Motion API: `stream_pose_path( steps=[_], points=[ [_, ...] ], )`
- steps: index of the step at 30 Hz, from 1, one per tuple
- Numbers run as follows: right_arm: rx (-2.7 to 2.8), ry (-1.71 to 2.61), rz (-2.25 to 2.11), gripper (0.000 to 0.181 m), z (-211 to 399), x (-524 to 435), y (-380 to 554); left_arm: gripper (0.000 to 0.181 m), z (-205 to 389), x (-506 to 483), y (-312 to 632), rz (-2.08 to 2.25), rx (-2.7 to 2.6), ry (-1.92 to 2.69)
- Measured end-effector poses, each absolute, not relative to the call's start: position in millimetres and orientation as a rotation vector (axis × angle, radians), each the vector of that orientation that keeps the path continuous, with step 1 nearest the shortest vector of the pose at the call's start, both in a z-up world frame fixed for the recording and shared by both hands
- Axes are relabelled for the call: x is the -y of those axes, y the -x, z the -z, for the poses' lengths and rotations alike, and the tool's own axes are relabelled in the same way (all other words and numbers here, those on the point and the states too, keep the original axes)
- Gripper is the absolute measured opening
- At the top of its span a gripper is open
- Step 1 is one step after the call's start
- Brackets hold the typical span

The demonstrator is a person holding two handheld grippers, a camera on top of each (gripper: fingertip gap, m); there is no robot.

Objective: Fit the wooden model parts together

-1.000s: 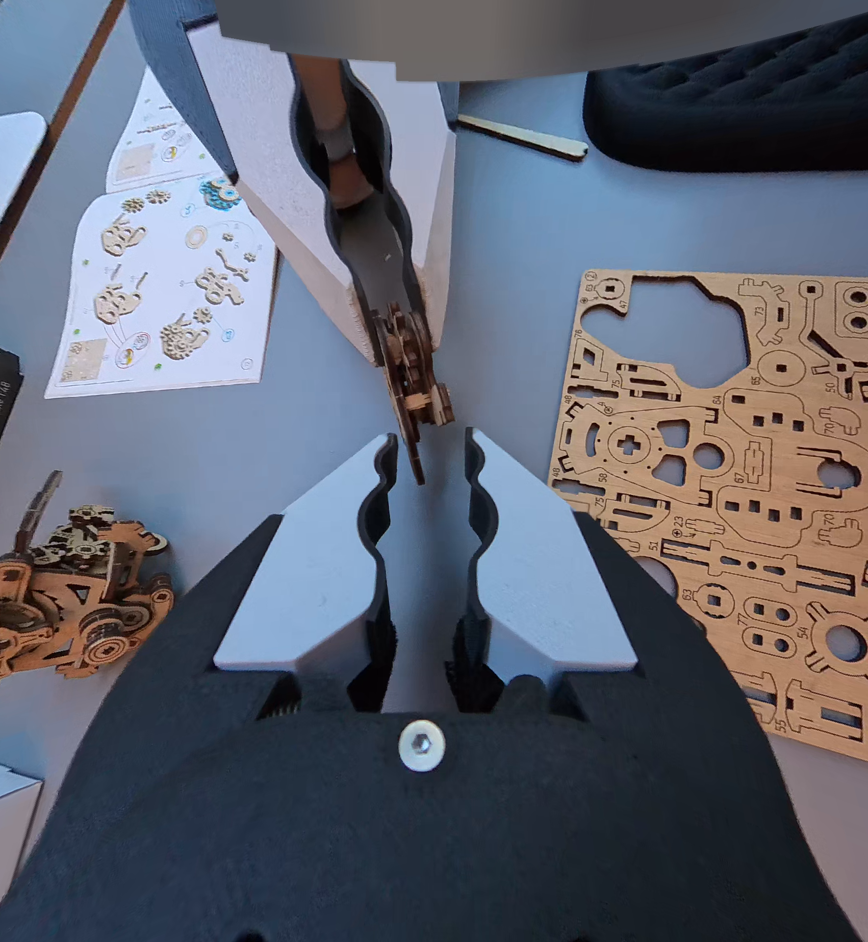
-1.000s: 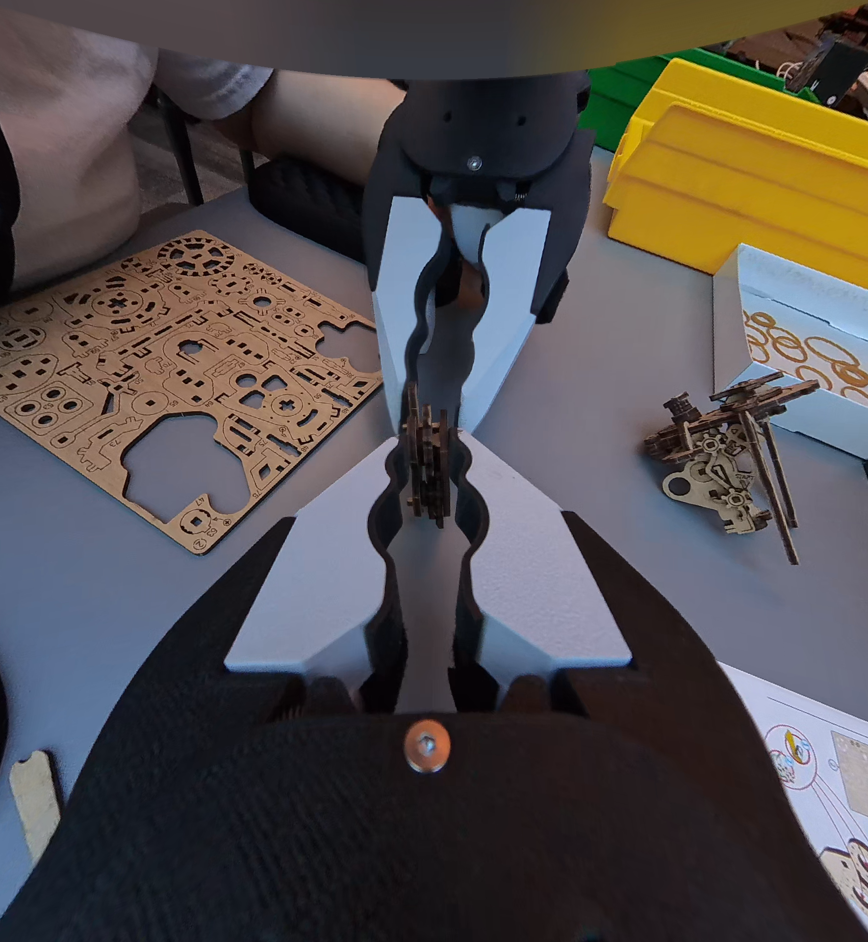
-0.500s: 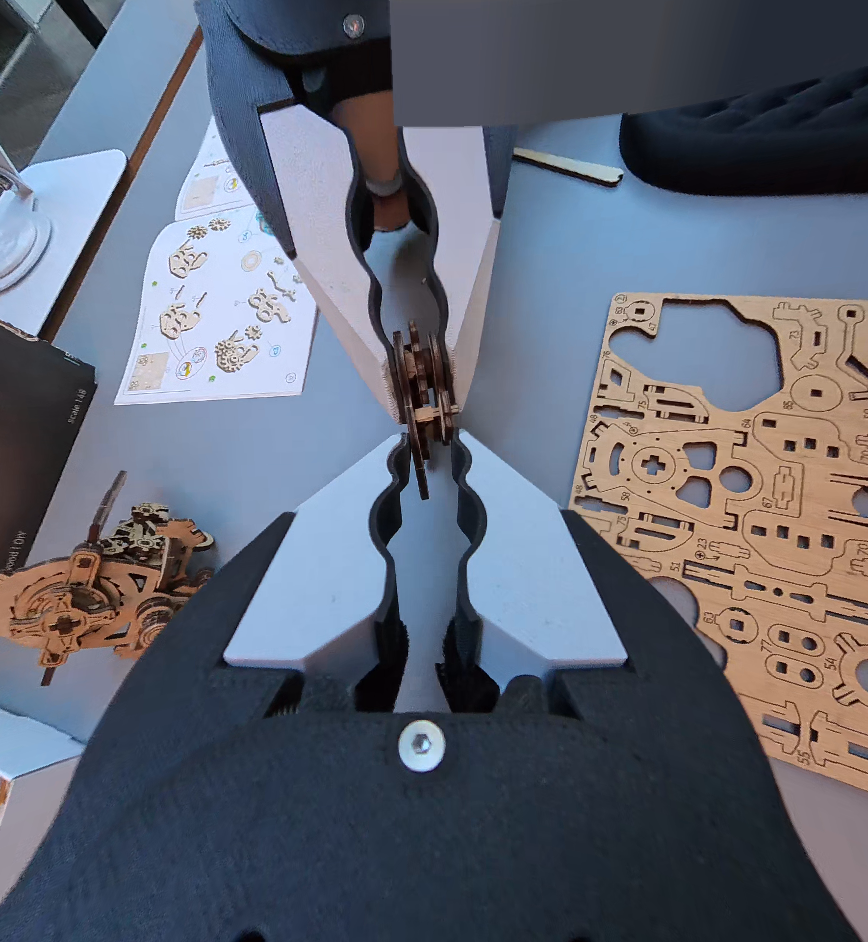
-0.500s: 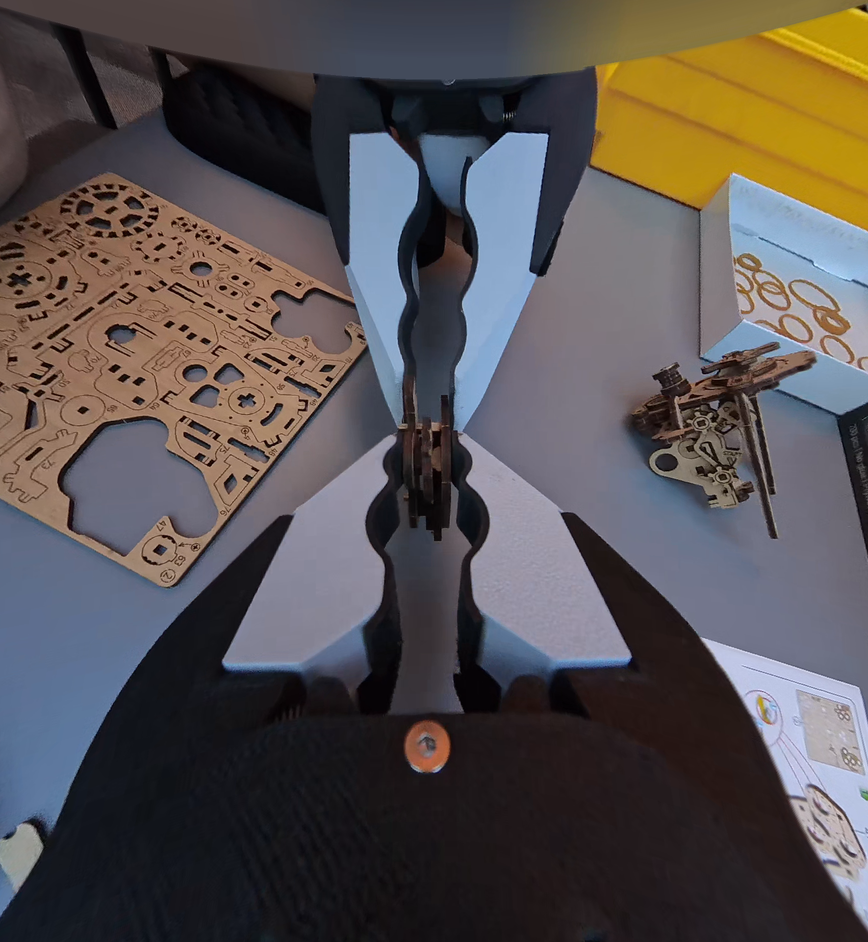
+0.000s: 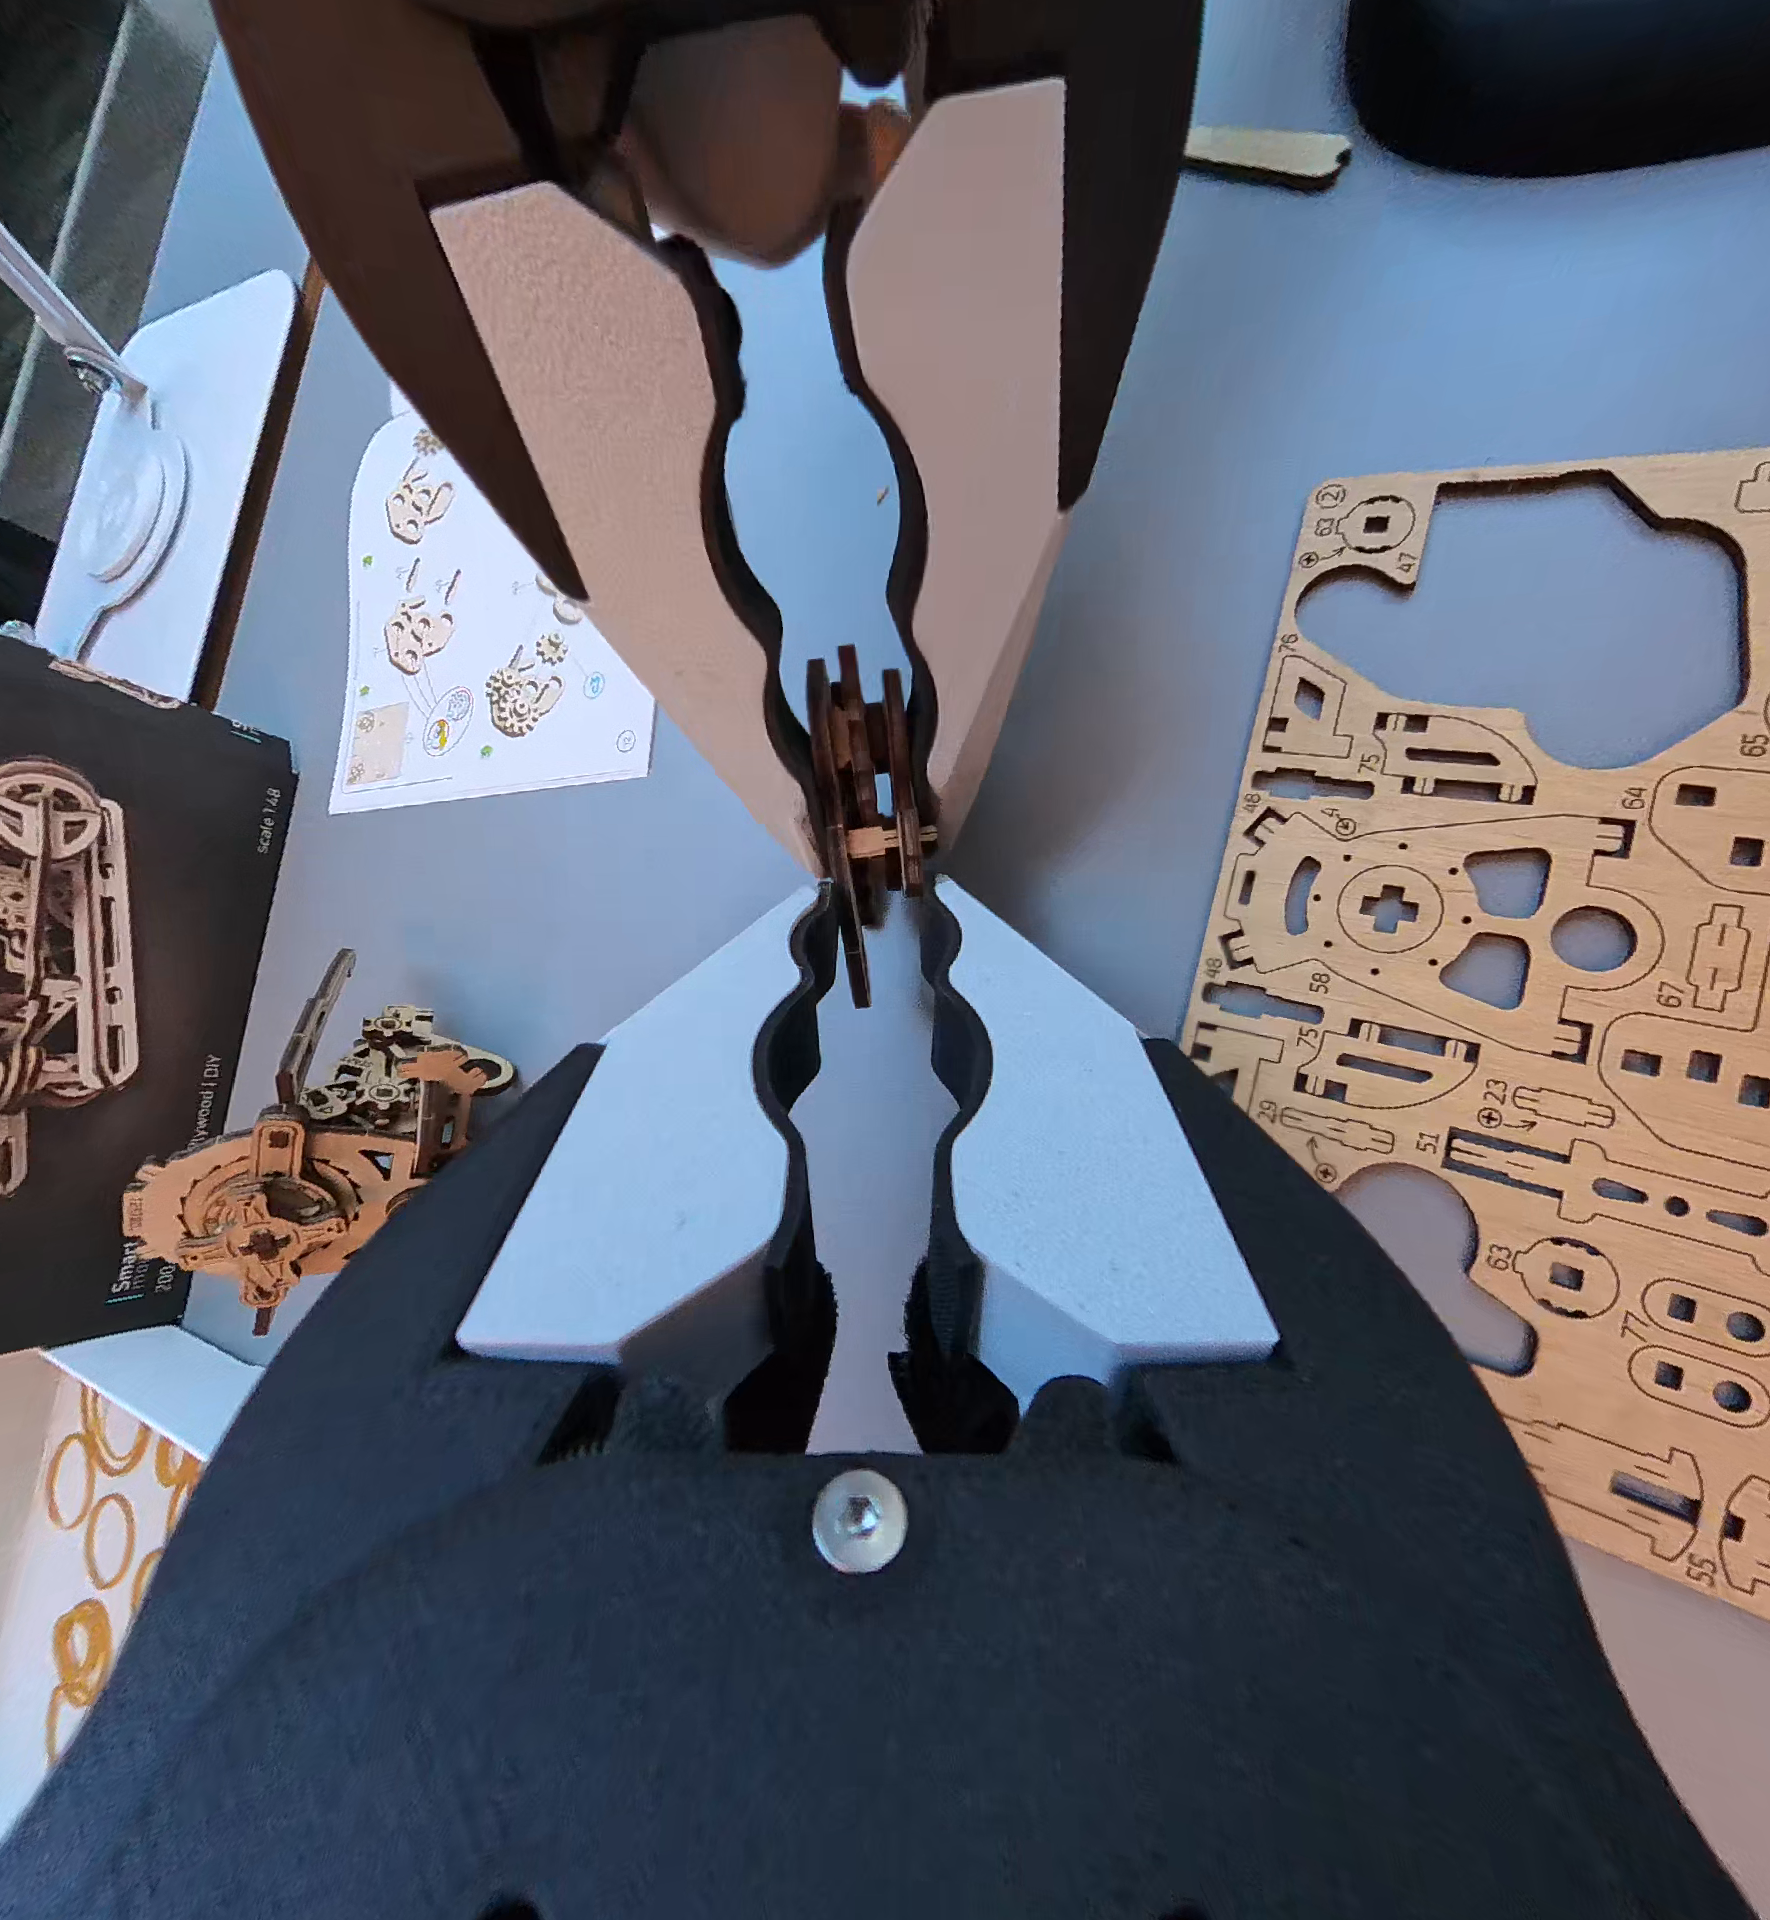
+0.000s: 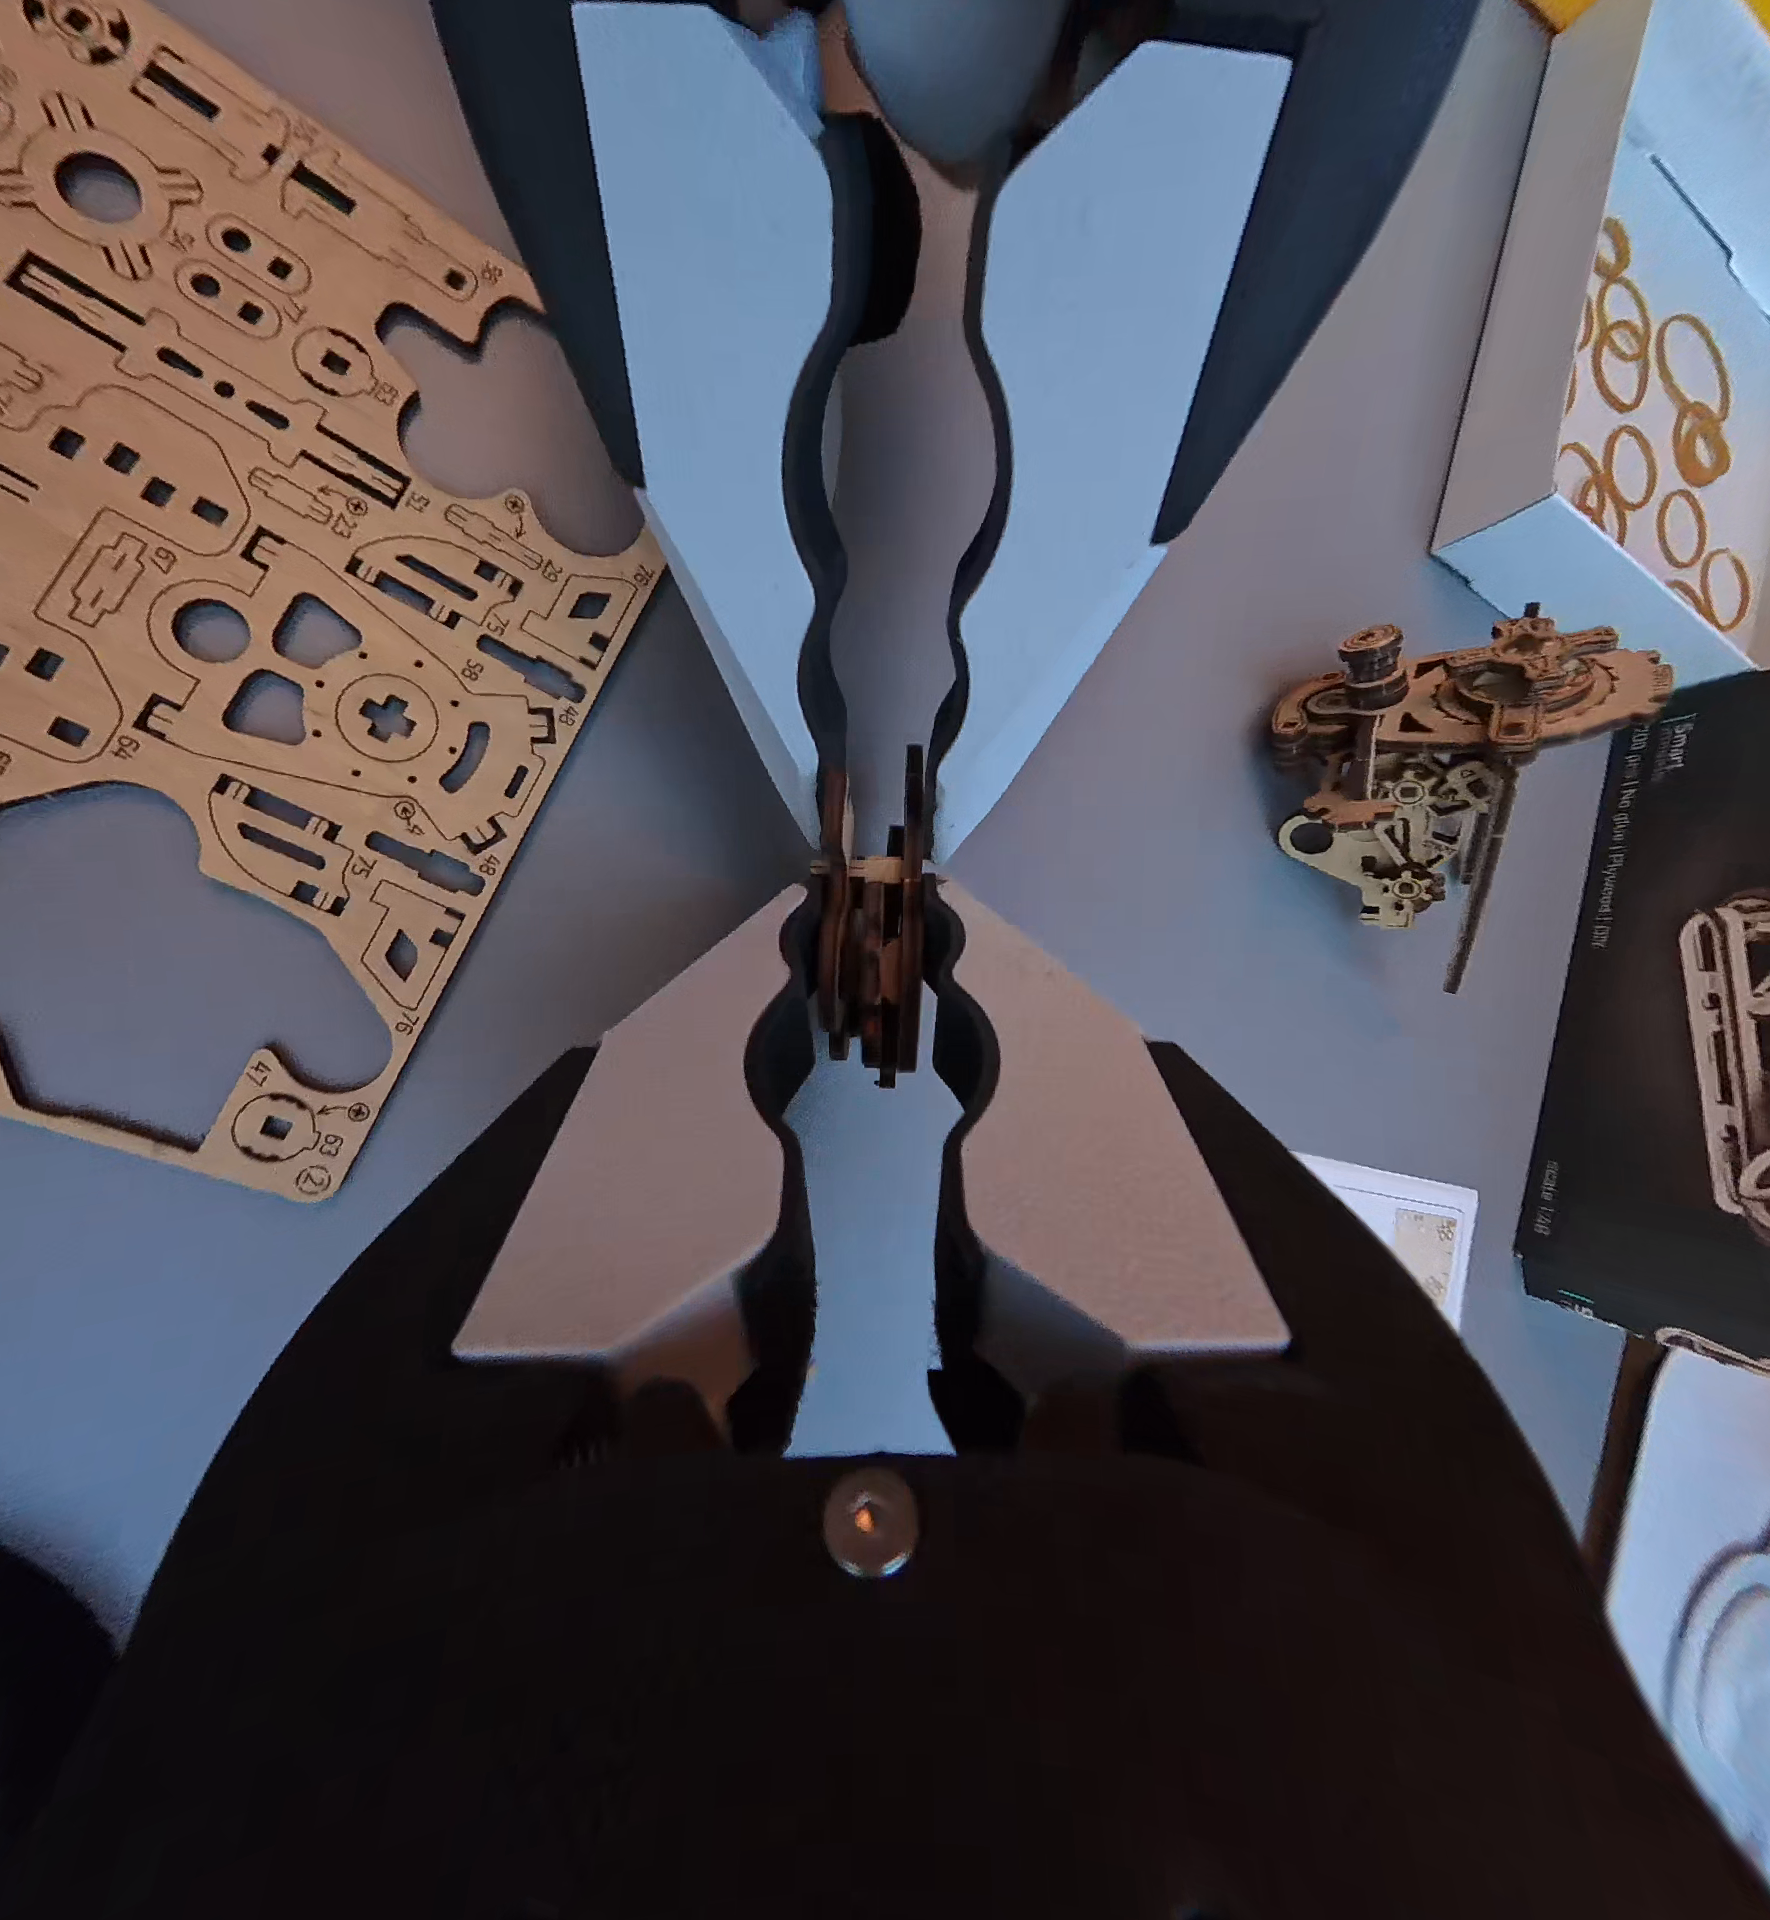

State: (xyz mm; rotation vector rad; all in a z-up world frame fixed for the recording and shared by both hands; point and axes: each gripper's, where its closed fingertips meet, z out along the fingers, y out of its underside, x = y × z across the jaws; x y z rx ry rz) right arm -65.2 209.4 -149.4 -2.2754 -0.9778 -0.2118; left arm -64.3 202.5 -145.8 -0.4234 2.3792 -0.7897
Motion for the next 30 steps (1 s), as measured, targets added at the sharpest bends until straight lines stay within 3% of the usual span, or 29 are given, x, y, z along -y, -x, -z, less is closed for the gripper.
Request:
stream_pose_path(
  steps=[11, 30],
  points=[
    [1.124, 2.304, 0.542, 0.014, 150.9, -207.7, 55.1, 0.014, 145.0, -200.3, 60.3, 0.658, -2.325, 0.409],
    [1.086, 2.294, 0.483, 0.013, 150.4, -207.6, 56.1, 0.012, 144.1, -200.6, 61.4, 0.669, -2.352, 0.458]
  ],
)
